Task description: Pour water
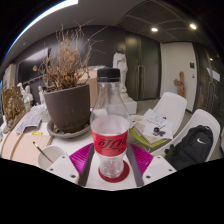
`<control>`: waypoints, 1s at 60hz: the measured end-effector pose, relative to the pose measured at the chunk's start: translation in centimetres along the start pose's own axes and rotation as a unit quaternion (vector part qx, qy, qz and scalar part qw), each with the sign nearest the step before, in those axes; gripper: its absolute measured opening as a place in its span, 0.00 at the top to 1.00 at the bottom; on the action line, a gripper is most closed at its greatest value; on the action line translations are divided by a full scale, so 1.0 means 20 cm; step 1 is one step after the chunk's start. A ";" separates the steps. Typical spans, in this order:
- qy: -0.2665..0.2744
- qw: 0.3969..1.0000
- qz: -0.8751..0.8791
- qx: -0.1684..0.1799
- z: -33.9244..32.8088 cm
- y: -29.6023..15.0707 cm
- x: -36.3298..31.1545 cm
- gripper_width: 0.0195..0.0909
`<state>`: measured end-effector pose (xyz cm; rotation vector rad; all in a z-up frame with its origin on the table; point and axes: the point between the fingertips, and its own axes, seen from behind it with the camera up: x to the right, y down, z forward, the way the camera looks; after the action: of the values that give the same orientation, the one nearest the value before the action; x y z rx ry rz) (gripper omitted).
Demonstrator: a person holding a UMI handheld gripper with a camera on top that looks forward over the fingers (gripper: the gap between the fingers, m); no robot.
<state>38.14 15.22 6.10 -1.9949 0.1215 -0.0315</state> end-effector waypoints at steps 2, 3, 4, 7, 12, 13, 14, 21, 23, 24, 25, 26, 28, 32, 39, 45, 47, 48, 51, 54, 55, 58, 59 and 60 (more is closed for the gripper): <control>-0.001 1.000 0.003 -0.005 -0.02 0.00 0.00 0.13; -0.001 1.000 0.003 -0.006 -0.03 0.00 0.00 0.05; 0.001 1.000 0.004 -0.008 -0.04 0.00 0.00 0.08; 0.007 1.000 0.001 -0.015 -0.09 0.00 0.00 0.11; 0.020 1.000 -0.011 -0.017 -0.20 -0.02 0.00 0.07; 0.024 0.999 -0.014 -0.019 -0.23 -0.02 -0.01 0.08; 0.027 0.999 -0.016 -0.022 -0.26 -0.03 -0.01 0.08; 0.049 0.997 -0.039 -0.045 -0.52 -0.01 -0.08 0.08; 0.057 0.996 -0.048 -0.058 -0.61 0.01 -0.10 0.07; 0.061 0.995 -0.052 -0.064 -0.65 0.01 -0.12 0.08; 0.065 0.994 -0.055 -0.068 -0.70 0.02 -0.13 0.07; 0.069 0.993 -0.056 -0.071 -0.75 0.02 -0.15 0.08; 0.071 0.993 -0.059 -0.076 -0.83 0.03 -0.18 0.07; 0.067 0.993 -0.054 -0.083 -1.03 0.04 -0.29 0.07; 0.051 0.994 -0.031 -0.094 -1.33 0.07 -0.51 0.07; 0.044 0.994 -0.036 -0.090 -1.55 0.07 -0.66 0.07; 0.044 0.994 -0.041 -0.086 -1.60 0.05 -0.71 0.07; 0.044 0.995 -0.043 -0.085 -1.63 0.05 -0.74 0.07; 0.041 0.995 -0.046 -0.081 -1.71 0.05 -0.81 0.07; 0.037 0.996 -0.045 -0.074 -1.78 0.04 -0.88 0.07; 0.037 0.996 -0.045 -0.072 -1.80 0.03 -0.90 0.07; 0.033 0.996 -0.047 -0.068 -1.85 0.01 -0.95 0.07; 0.033 0.996 -0.048 -0.066 -1.86 0.01 -0.97 0.07; 0.033 0.996 -0.049 -0.066 -1.88 0.00 -0.98 0.07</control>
<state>15.67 -16.85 22.23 -2.1304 0.0700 -0.1550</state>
